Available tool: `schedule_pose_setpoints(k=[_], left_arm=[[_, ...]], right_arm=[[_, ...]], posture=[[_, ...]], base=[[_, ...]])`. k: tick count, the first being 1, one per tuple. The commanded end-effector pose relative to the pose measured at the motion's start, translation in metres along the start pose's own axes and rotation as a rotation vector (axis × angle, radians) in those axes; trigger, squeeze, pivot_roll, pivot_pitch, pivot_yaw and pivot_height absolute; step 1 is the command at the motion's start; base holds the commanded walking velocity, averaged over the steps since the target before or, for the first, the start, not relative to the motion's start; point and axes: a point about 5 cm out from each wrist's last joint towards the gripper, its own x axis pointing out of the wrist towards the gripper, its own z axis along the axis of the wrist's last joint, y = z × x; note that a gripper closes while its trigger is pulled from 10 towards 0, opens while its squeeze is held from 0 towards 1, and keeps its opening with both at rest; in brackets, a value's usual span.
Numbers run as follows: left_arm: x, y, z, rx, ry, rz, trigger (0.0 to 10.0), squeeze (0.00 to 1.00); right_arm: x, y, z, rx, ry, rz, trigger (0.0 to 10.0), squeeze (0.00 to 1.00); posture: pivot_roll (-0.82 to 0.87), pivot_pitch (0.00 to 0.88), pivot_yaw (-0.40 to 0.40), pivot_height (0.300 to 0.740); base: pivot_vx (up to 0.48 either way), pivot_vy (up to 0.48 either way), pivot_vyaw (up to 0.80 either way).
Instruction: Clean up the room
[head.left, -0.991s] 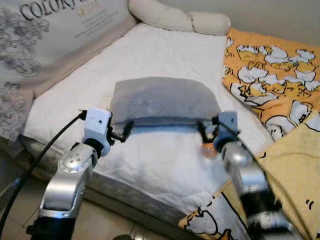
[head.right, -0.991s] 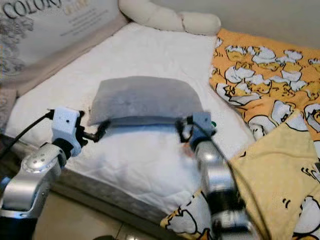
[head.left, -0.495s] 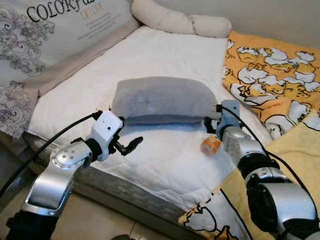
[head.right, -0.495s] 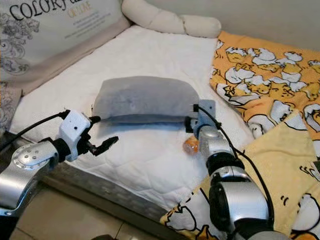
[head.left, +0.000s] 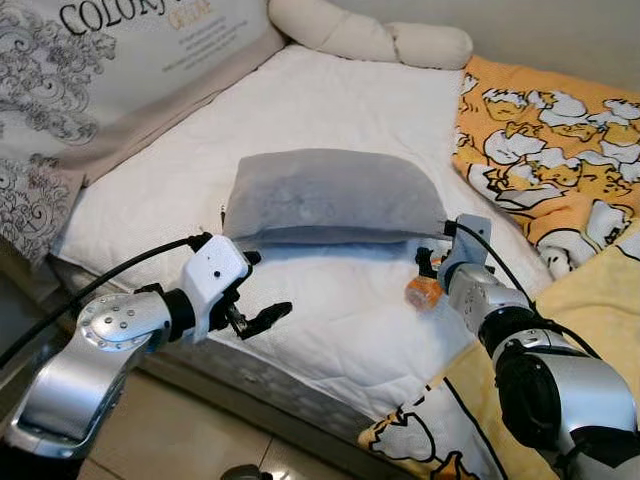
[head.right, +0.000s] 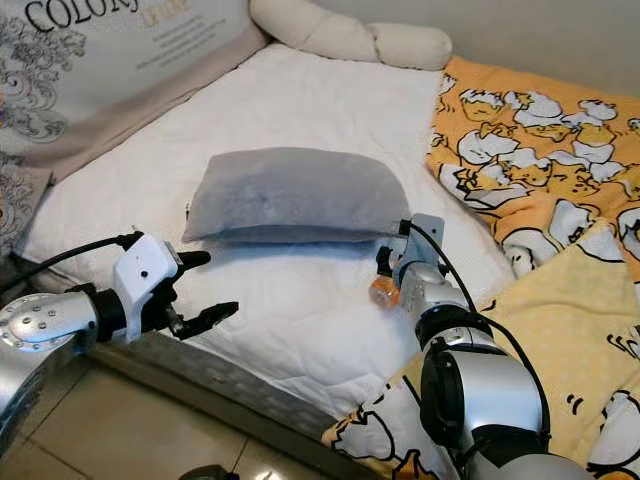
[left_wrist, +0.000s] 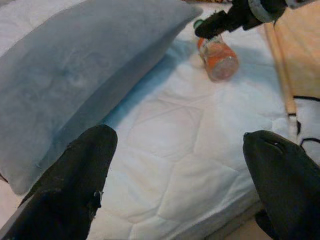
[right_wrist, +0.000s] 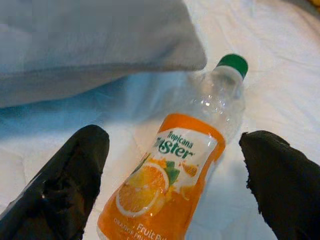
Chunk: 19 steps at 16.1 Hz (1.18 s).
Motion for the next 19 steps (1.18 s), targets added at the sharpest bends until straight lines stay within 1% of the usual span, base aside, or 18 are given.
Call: schedule_pose_setpoints(k=[1, 4, 8, 9, 10, 12, 13, 14, 15, 18, 19], left_arm=[[-0.004, -0.004, 0.002, -0.002, 0.006, -0.020, 10.0, 0.00], [-0.011, -0.013, 0.004, -0.007, 0.014, -0.039, 10.0, 0.00], [-0.021, -0.023, 0.002, -0.024, 0.047, -0.054, 10.0, 0.00], [-0.022, -0.023, 0.002, -0.026, 0.049, -0.056, 10.0, 0.00], [-0.025, -0.025, 0.001, -0.030, 0.056, -0.061, 10.0, 0.00], [-0.025, -0.026, 0.001, -0.029, 0.060, -0.062, 10.0, 0.00], [-0.025, -0.025, 0.002, -0.031, 0.059, -0.063, 10.0, 0.00], [-0.026, -0.025, 0.004, -0.037, 0.057, -0.065, 10.0, 0.00], [-0.026, -0.026, 0.004, -0.041, 0.056, -0.068, 10.0, 0.00], [-0.026, -0.028, 0.002, -0.059, 0.056, -0.073, 10.0, 0.00], [-0.026, -0.030, 0.001, -0.086, 0.049, -0.080, 10.0, 0.00]], right_arm=[[0.000, -0.001, -0.001, 0.022, 0.007, -0.015, 10.0, 0.00], [0.000, -0.002, -0.013, 0.036, 0.049, -0.031, 10.0, 0.00], [0.000, 0.000, -0.027, 0.118, 0.092, -0.018, 10.0, 0.00], [0.000, -0.001, -0.028, 0.128, 0.094, -0.020, 10.0, 0.00], [0.000, -0.003, -0.032, 0.175, 0.102, -0.027, 10.0, 0.00], [0.000, -0.004, -0.032, 0.212, 0.102, -0.028, 10.0, 0.00], [0.000, -0.004, -0.032, 0.236, 0.101, -0.017, 7.8, 0.00], [0.000, -0.004, -0.030, 0.257, 0.097, -0.010, 2.4, 0.00], [0.000, -0.004, -0.030, 0.268, 0.096, -0.008, 0.0, 0.00], [0.000, -0.001, -0.027, 0.262, 0.087, 0.002, 0.0, 0.00], [0.000, 0.000, -0.025, 0.259, 0.077, 0.014, 0.0, 0.00]], posture=[[0.15, 0.083, -0.028, 0.740], [0.18, 0.123, -0.030, 0.740], [0.20, 0.166, -0.030, 0.740], [0.21, 0.170, -0.028, 0.740], [0.21, 0.174, -0.027, 0.740], [0.21, 0.173, -0.028, 0.740], [0.21, 0.171, -0.029, 0.740], [0.20, 0.166, -0.031, 0.740], [0.20, 0.164, -0.032, 0.740], [0.19, 0.143, -0.036, 0.740], [0.18, 0.127, -0.039, 0.740]], base=[[0.000, 0.000, 0.00], [0.000, 0.000, 0.00], [0.000, 0.000, 0.00], [0.000, 0.000, 0.00], [0.000, 0.000, 0.00], [0.000, 0.000, 0.00], [0.000, 0.000, 0.00], [0.000, 0.000, 0.00], [0.000, 0.000, 0.00], [0.000, 0.000, 0.00], [0.000, 0.000, 0.00]])
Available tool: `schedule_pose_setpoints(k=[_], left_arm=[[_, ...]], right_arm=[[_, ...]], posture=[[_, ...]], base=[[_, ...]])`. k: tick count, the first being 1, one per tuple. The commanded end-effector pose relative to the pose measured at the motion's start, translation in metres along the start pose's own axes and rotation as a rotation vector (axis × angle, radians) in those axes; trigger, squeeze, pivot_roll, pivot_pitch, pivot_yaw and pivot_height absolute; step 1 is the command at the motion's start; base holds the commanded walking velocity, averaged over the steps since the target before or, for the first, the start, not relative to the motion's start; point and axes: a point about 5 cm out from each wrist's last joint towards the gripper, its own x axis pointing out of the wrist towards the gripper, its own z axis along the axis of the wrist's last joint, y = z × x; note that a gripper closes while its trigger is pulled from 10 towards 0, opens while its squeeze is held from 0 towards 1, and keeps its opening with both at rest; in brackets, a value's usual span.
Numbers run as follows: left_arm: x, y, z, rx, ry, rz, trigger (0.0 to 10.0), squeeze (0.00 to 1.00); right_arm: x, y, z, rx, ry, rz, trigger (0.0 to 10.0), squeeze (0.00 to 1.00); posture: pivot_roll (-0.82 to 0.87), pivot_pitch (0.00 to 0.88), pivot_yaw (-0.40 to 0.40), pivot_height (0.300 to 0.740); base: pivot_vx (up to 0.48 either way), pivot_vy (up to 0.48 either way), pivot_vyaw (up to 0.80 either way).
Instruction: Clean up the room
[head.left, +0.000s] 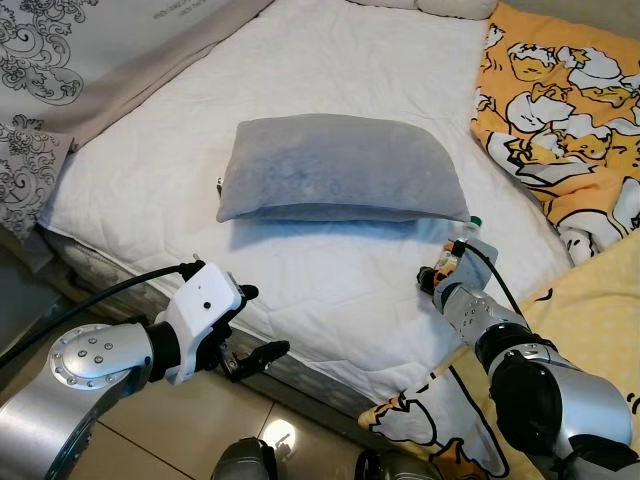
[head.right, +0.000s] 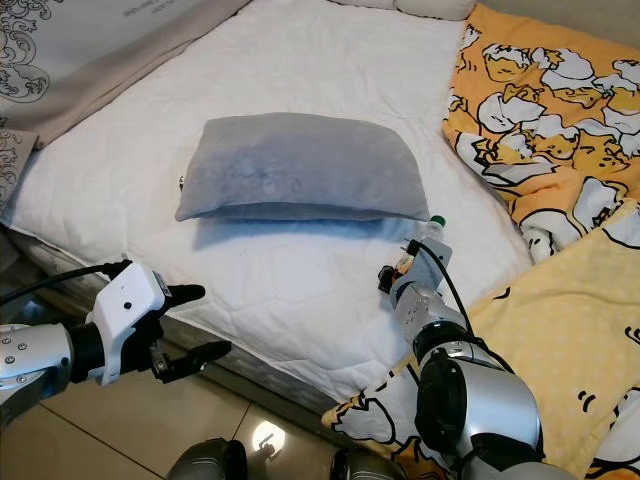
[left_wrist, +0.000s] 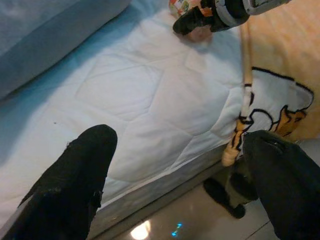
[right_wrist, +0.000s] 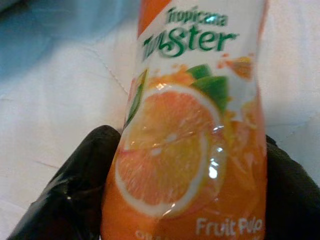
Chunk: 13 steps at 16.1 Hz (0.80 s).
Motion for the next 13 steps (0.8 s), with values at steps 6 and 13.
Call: schedule_pose_setpoints(k=[6, 13], left_arm=[[0.009, -0.002, -0.011, -0.125, -0.072, 0.042, 10.0, 0.00], [0.030, 0.010, -0.023, -0.274, -0.121, 0.281, 10.0, 0.00]], right_arm=[[-0.001, 0.007, 0.012, 0.027, -0.075, 0.082, 0.0, 0.00], [-0.031, -0.023, 0.010, -0.004, -0.301, 0.144, 10.0, 0.00]], posture=[[0.08, 0.000, -0.031, 0.740], [-0.02, 0.000, 0.038, 0.740]], base=[[0.000, 0.000, 0.00], [0.000, 0.000, 0.00]])
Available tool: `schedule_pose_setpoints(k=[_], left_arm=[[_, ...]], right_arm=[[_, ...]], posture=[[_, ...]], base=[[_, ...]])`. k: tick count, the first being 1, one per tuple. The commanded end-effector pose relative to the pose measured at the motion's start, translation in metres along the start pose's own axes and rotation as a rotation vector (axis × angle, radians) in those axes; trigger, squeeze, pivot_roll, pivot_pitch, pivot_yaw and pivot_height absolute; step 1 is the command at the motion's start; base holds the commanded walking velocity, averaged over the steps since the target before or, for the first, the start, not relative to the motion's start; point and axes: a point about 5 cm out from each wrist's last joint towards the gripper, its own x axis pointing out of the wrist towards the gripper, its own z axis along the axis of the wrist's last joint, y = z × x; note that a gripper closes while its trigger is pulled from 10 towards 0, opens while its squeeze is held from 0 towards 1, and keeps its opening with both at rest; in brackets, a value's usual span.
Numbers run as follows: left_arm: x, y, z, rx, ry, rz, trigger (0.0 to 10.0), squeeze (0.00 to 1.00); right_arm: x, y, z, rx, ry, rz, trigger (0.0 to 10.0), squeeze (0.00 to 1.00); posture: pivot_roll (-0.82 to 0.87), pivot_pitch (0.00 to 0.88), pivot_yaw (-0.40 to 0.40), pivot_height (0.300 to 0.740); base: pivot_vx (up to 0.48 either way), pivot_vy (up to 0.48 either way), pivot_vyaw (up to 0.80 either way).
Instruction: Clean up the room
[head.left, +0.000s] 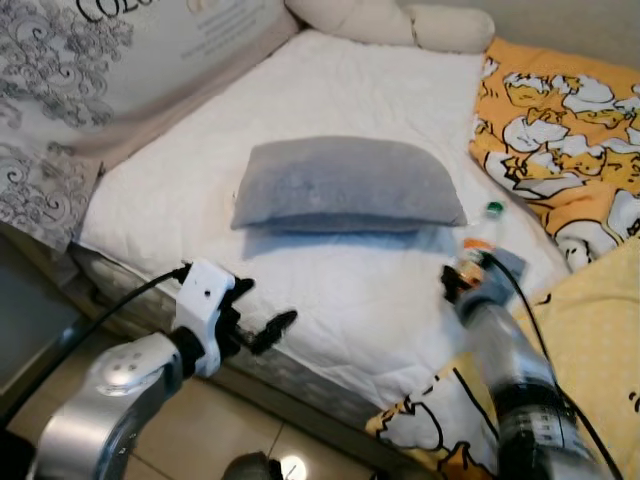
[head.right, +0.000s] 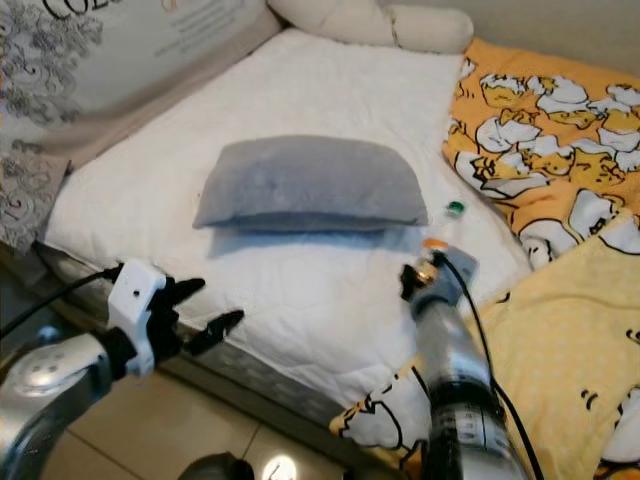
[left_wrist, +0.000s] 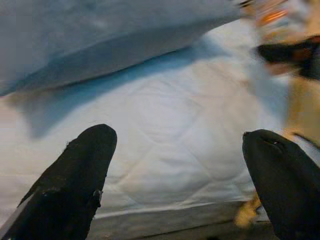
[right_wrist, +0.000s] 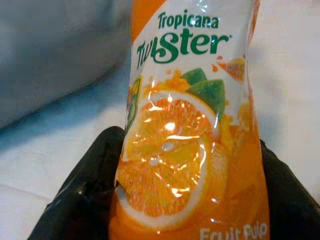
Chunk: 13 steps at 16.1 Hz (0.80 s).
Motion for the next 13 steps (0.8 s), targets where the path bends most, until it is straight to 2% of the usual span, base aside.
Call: schedule_pose_setpoints(k=[1, 3, 4, 7, 8, 9, 10, 13], left_arm=[[0.002, 0.003, -0.001, 0.007, 0.014, 0.045, 10.0, 0.00], [0.007, 0.001, -0.007, -0.047, 0.033, 0.103, 10.0, 0.00], [0.010, 0.002, -0.008, -0.067, 0.021, 0.160, 10.0, 0.00], [0.009, 0.011, -0.002, -0.091, -0.029, 0.279, 10.0, 0.00], [0.007, 0.015, 0.000, -0.089, -0.047, 0.311, 10.0, 0.00], [0.004, 0.021, 0.001, -0.013, -0.058, 0.377, 10.0, 0.00], [0.004, 0.023, -0.002, -0.018, -0.055, 0.412, 10.0, 0.00], [0.000, 0.025, -0.004, -0.101, -0.064, 0.457, 10.0, 0.00]], right_arm=[[-0.006, 0.014, 0.018, -0.016, -0.079, 0.073, 10.0, 0.00], [-0.026, 0.019, 0.025, -0.061, -0.185, 0.092, 10.0, 0.00], [-0.037, 0.025, 0.025, -0.066, -0.197, 0.136, 10.0, 0.00], [-0.055, 0.036, 0.009, -0.105, -0.122, 0.266, 10.0, 0.00], [-0.058, 0.037, 0.006, -0.100, -0.107, 0.278, 10.0, 0.00], [-0.060, 0.036, 0.003, -0.077, -0.092, 0.286, 10.0, 0.00], [-0.061, 0.035, 0.003, -0.084, -0.087, 0.281, 10.0, 0.00], [-0.064, 0.039, 0.004, -0.094, -0.081, 0.295, 10.0, 0.00]], posture=[[-0.03, 0.000, 0.048, 0.740], [-0.04, 0.000, 0.048, 0.740], [-0.04, 0.000, 0.045, 0.740], [-0.02, 0.000, 0.022, 0.740], [-0.02, 0.000, 0.019, 0.740], [-0.02, 0.000, 0.016, 0.740], [-0.02, 0.000, 0.012, 0.740], [0.00, 0.000, -0.002, 0.740]], base=[[0.000, 0.000, 0.00], [0.000, 0.000, 0.80], [0.000, 0.000, 0.80], [0.000, 0.000, 0.80], [0.000, 0.000, 0.80], [0.000, 0.000, 0.80], [0.000, 0.000, 0.80], [0.000, 0.000, 0.80]])
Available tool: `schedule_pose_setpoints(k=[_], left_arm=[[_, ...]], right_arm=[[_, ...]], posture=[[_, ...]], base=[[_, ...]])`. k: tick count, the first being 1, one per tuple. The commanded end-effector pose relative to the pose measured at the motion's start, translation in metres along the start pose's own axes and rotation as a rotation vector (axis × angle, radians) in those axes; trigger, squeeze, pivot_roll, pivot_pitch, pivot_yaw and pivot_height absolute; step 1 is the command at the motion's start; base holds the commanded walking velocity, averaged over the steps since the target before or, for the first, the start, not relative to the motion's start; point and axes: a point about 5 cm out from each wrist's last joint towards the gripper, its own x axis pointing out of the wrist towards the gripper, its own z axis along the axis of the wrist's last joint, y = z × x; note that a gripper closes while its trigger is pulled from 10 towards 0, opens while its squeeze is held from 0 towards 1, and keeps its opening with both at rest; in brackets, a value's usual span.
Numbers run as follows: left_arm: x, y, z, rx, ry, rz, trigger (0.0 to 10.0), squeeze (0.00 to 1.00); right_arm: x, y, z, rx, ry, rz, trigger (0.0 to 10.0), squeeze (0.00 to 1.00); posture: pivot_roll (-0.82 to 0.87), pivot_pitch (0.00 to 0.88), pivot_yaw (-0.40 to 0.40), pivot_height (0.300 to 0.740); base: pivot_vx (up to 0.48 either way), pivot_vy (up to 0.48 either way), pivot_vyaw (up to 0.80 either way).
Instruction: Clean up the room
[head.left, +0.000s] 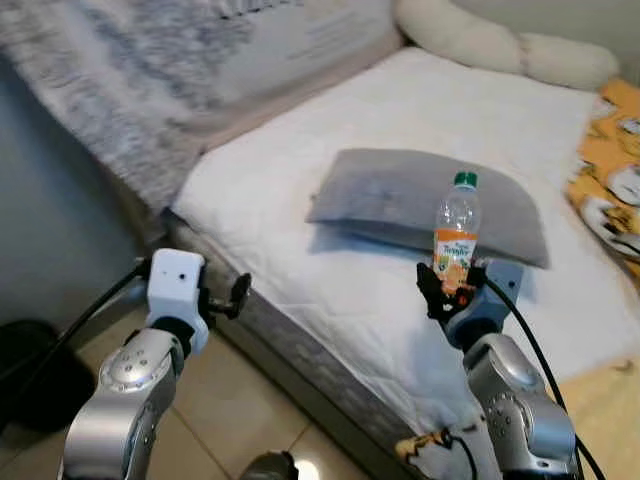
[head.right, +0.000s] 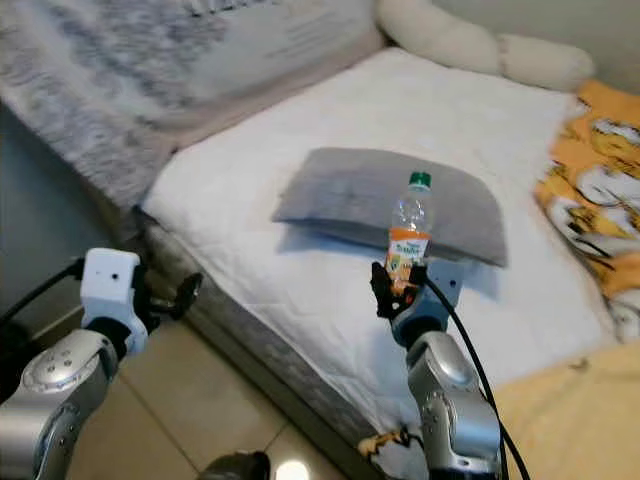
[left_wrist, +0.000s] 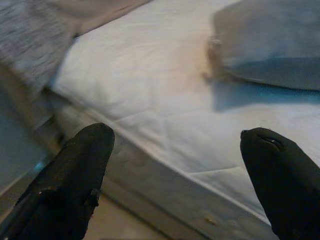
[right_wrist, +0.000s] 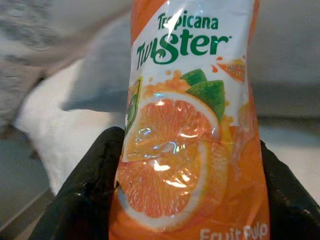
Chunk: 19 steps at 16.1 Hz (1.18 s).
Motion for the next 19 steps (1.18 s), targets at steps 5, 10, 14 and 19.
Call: schedule_pose_setpoints(k=[5, 10, 14, 19], left_arm=[[-0.001, 0.016, 0.002, 0.034, -0.036, 0.146, 10.0, 0.00], [0.005, 0.000, 0.001, -0.037, -0.009, 0.042, 10.0, 0.00], [0.010, 0.003, 0.006, 0.064, -0.044, 0.066, 10.0, 0.00], [0.012, 0.009, 0.012, 0.050, -0.061, 0.061, 10.0, 0.00]], right_arm=[[-0.001, 0.006, -0.006, -0.002, 0.034, 0.042, 10.0, 0.00], [0.002, 0.010, -0.007, -0.032, 0.050, 0.067, 10.0, 0.00], [0.007, 0.014, -0.004, -0.053, 0.050, 0.098, 10.0, 0.00], [0.012, 0.013, -0.004, -0.053, 0.057, 0.079, 10.0, 0.00]], posture=[[0.03, 0.000, -0.023, 0.740], [-0.01, 0.000, -0.013, 0.740], [0.01, 0.000, -0.017, 0.740], [0.01, 0.000, -0.010, 0.740]], base=[[0.000, 0.000, 0.80], [0.000, 0.000, 0.80], [0.000, 0.000, 0.79], [0.000, 0.000, 0.79]])
